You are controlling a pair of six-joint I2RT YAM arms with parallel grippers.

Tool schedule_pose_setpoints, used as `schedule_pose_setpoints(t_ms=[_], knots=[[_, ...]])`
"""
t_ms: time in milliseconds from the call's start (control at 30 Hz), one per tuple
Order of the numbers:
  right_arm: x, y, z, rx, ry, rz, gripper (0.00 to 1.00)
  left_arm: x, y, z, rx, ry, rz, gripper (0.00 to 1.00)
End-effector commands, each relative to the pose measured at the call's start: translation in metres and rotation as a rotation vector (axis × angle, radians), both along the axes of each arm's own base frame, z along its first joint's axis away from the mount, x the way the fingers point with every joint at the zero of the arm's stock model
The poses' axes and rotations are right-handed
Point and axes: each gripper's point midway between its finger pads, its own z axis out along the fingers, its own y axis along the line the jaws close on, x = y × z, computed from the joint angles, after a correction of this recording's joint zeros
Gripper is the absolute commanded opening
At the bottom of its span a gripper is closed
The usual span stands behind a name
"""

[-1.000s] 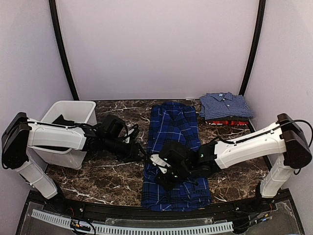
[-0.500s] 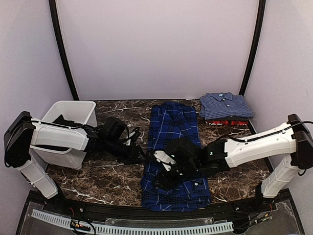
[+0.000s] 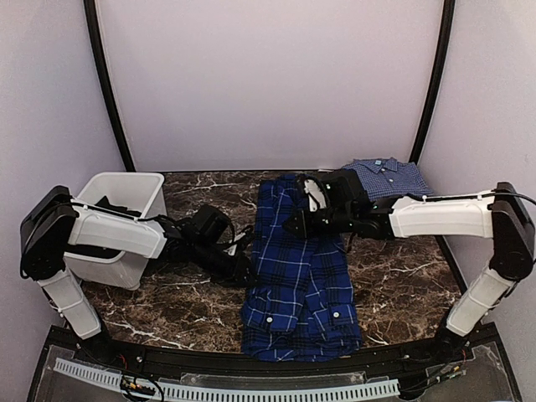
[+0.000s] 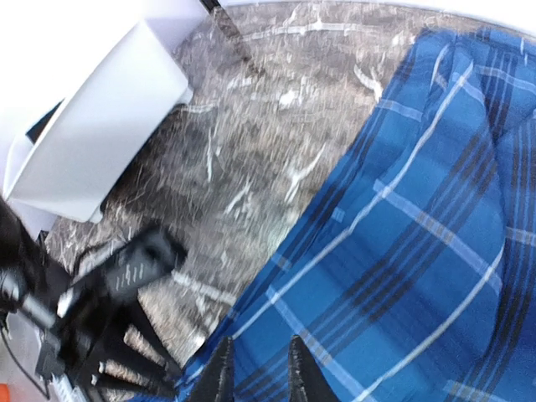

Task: Fold and stack the long sleeve shirts
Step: Smooth out the rectangle-folded shirt at the center of the board.

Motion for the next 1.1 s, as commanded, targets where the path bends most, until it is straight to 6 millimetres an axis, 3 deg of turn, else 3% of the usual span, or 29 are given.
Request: schedule_pose_setpoints(t_ms=[0,133,433,600,700,833,1067], knots=[[0.05,0.008,0.022,0.153,-0.01,0.001,0.1,0.011,-0.017,0.011,-0.034,-0.035,-0.007,0.22],[0.079,0.005,0.005,0.226,0.064,0.01,0.0,0.023,-0.026,0.011,-0.039,-0.045,0.019,0.22],[0.141,-0.006,-0.062,0.274,0.215,-0.062,0.0,0.036,-0.037,-0.001,-0.043,-0.032,0.058,0.22],[0.162,-0.022,-0.097,0.272,0.273,-0.131,0.0,0.038,-0.036,-0.005,-0.031,-0.025,0.076,0.21],[0.17,-0.033,-0.107,0.26,0.278,-0.175,0.0,0.038,-0.034,-0.008,-0.023,-0.022,0.085,0.21],[0.179,-0.033,-0.098,0.275,0.265,-0.169,0.0,0.036,-0.032,-0.011,-0.014,-0.012,0.086,0.21],[0.192,-0.023,-0.05,0.363,0.188,-0.143,0.0,0.035,-0.031,-0.011,-0.003,-0.011,0.079,0.21]])
